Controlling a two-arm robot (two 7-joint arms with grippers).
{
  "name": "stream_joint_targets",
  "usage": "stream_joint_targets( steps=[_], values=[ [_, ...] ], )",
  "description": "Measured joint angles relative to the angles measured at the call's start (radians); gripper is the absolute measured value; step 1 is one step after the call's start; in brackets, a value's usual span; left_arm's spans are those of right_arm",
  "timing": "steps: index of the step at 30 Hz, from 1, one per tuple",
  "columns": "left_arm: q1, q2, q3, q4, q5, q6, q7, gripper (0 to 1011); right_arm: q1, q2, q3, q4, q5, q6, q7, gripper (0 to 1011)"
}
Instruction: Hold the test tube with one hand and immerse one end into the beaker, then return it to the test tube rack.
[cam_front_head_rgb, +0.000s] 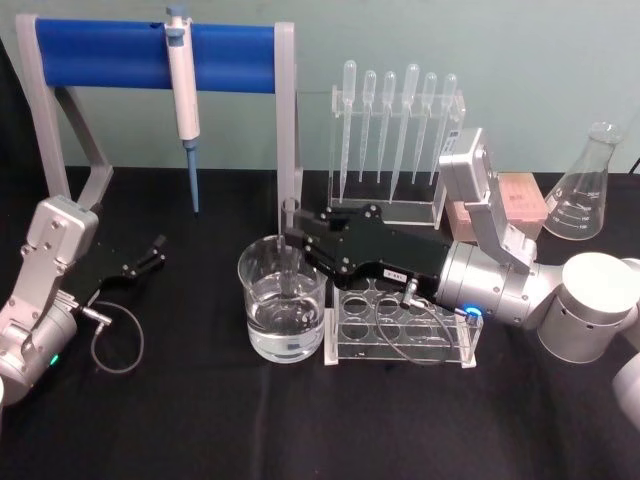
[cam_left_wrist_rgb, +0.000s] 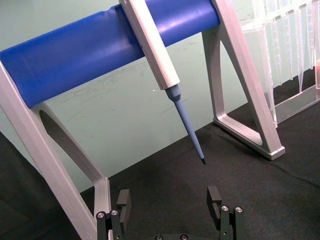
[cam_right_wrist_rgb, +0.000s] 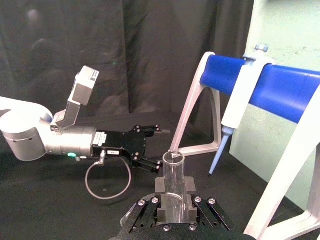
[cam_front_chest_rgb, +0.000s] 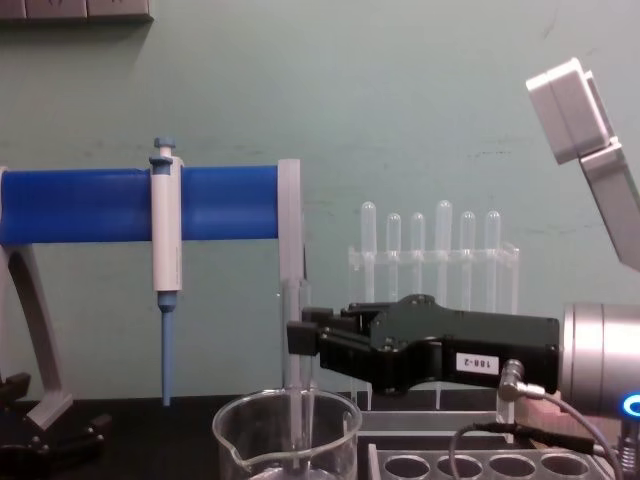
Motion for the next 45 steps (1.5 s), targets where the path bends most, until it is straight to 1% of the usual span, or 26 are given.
stream_joint_targets(
  steps=[15, 45],
  values=[
    [0.0, 0.0, 0.0, 0.0, 0.0, 0.0, 0.0, 1000, -0.006, 0.008, -0.006, -0.007, -0.01, 0.016, 0.003, 226],
    [0.0, 0.0, 0.0, 0.0, 0.0, 0.0, 0.0, 1000, -0.005, 0.008, -0.006, -0.007, -0.008, 0.015, 0.001, 226]
  ],
)
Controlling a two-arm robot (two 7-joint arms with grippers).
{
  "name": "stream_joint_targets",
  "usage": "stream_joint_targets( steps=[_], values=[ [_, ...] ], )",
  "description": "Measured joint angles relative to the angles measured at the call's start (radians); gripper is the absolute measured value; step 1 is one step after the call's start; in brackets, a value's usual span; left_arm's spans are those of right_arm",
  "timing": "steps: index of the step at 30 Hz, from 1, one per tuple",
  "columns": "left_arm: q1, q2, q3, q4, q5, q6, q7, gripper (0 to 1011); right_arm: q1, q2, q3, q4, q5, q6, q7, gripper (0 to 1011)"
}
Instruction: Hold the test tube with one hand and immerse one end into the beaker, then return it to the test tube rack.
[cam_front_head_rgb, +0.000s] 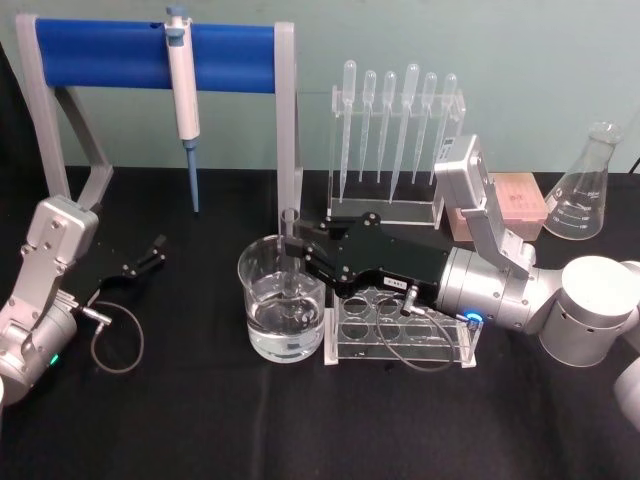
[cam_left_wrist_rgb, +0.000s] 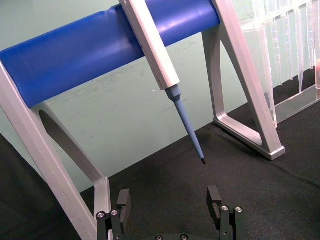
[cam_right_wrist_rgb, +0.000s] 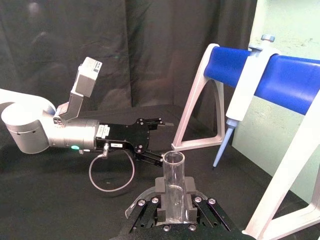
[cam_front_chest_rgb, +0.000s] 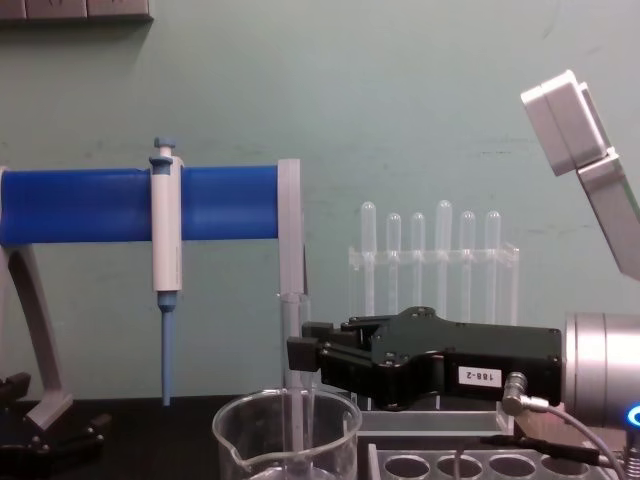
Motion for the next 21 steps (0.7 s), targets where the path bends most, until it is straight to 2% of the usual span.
stream_joint_targets(
  steps=[21],
  values=[
    [0.0, 0.0, 0.0, 0.0, 0.0, 0.0, 0.0, 1000, 0.0, 0.0, 0.0, 0.0, 0.0, 0.0, 0.0, 226]
  ],
)
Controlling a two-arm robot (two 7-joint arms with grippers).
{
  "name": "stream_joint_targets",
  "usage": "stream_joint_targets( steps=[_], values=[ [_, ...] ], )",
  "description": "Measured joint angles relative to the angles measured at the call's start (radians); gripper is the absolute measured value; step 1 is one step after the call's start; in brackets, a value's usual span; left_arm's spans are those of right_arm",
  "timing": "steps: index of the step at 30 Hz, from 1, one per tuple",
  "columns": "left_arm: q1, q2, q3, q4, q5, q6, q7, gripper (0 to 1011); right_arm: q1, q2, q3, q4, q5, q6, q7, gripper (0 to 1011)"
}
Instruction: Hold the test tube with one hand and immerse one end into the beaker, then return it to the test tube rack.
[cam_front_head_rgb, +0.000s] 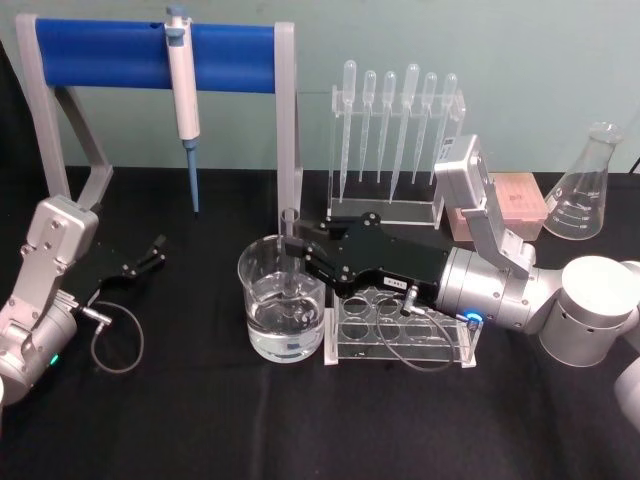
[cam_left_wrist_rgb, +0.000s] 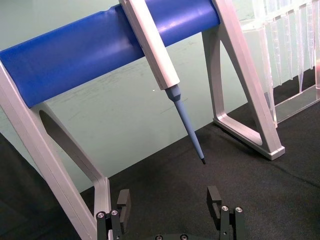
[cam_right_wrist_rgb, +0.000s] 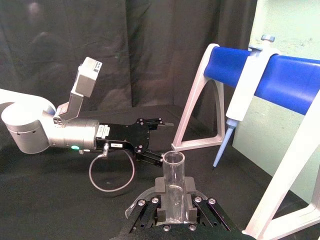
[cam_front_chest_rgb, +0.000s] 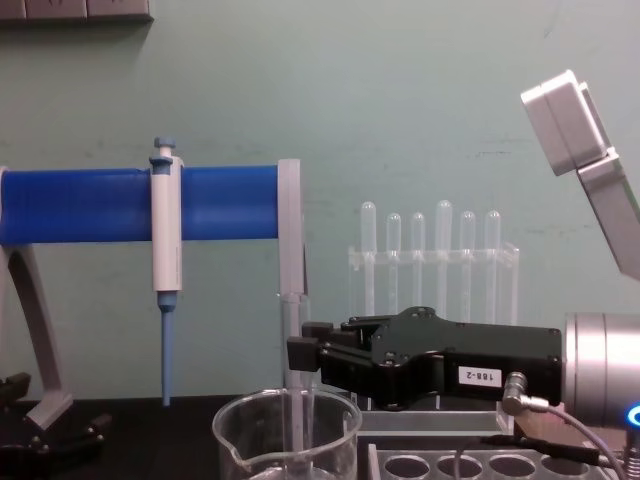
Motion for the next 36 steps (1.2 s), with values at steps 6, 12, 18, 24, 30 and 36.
stream_joint_targets(
  steps=[6, 12, 18, 24, 30, 36],
  values=[
    [0.0, 0.0, 0.0, 0.0, 0.0, 0.0, 0.0, 1000, 0.0, 0.0, 0.0, 0.0, 0.0, 0.0, 0.0, 226],
    [0.0, 0.0, 0.0, 0.0, 0.0, 0.0, 0.0, 1000, 0.0, 0.0, 0.0, 0.0, 0.0, 0.0, 0.0, 226],
    [0.0, 0.0, 0.0, 0.0, 0.0, 0.0, 0.0, 1000, 0.0, 0.0, 0.0, 0.0, 0.0, 0.0, 0.0, 226],
    [0.0, 0.0, 0.0, 0.0, 0.0, 0.0, 0.0, 1000, 0.0, 0.0, 0.0, 0.0, 0.0, 0.0, 0.0, 226],
    [0.0, 0.0, 0.0, 0.0, 0.0, 0.0, 0.0, 1000, 0.0, 0.0, 0.0, 0.0, 0.0, 0.0, 0.0, 226],
    [0.0, 0.0, 0.0, 0.0, 0.0, 0.0, 0.0, 1000, 0.0, 0.0, 0.0, 0.0, 0.0, 0.0, 0.0, 226]
  ],
)
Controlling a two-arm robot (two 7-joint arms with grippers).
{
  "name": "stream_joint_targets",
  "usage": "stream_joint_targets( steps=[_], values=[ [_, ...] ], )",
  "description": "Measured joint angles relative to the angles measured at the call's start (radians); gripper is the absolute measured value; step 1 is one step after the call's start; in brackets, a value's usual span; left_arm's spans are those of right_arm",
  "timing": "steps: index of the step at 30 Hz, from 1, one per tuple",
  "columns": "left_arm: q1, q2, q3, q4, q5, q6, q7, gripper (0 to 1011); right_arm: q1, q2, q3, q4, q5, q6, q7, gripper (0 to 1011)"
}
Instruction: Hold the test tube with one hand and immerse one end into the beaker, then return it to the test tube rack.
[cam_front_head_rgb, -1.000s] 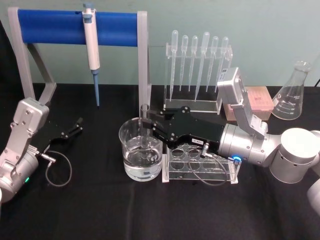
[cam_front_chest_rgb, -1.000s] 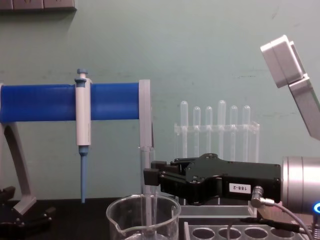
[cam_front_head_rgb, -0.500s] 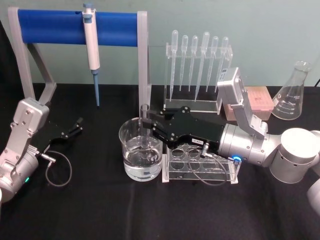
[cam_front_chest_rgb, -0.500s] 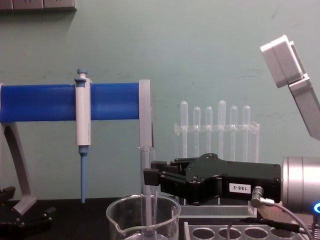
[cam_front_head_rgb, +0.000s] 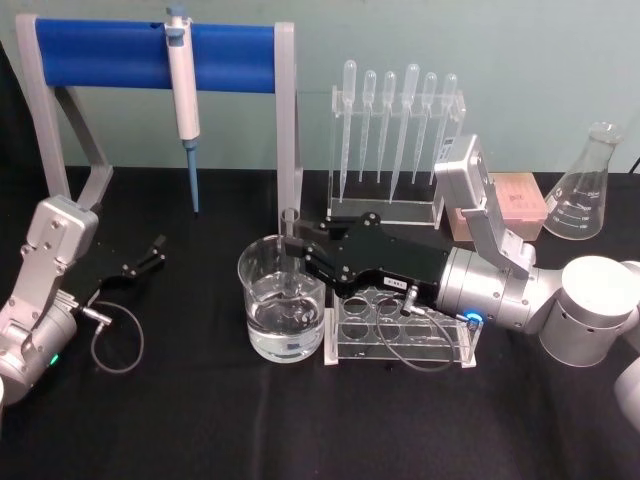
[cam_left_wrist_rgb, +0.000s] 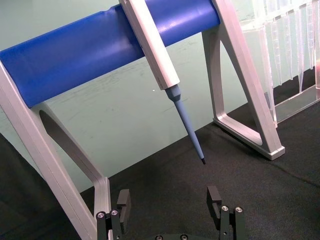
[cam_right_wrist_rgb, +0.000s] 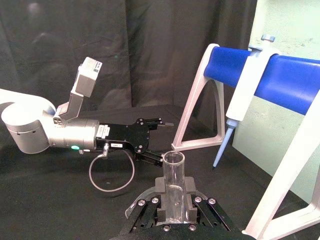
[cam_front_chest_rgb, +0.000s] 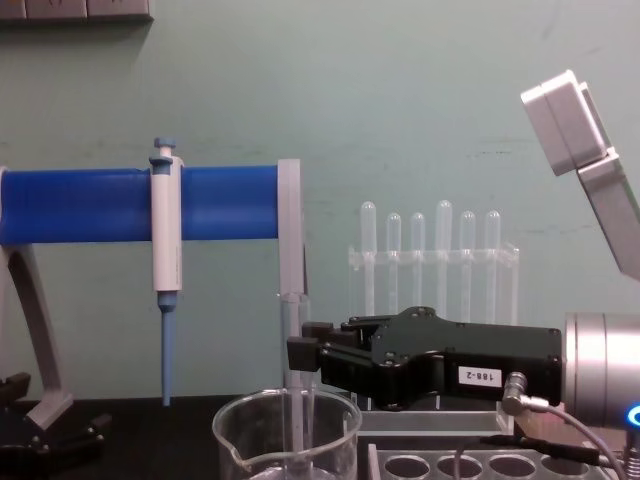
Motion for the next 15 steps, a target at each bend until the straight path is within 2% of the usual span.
stream_joint_targets(
  steps=[15],
  values=[
    [0.0, 0.0, 0.0, 0.0, 0.0, 0.0, 0.0, 1000, 0.0, 0.0, 0.0, 0.0, 0.0, 0.0, 0.0, 226]
  ],
)
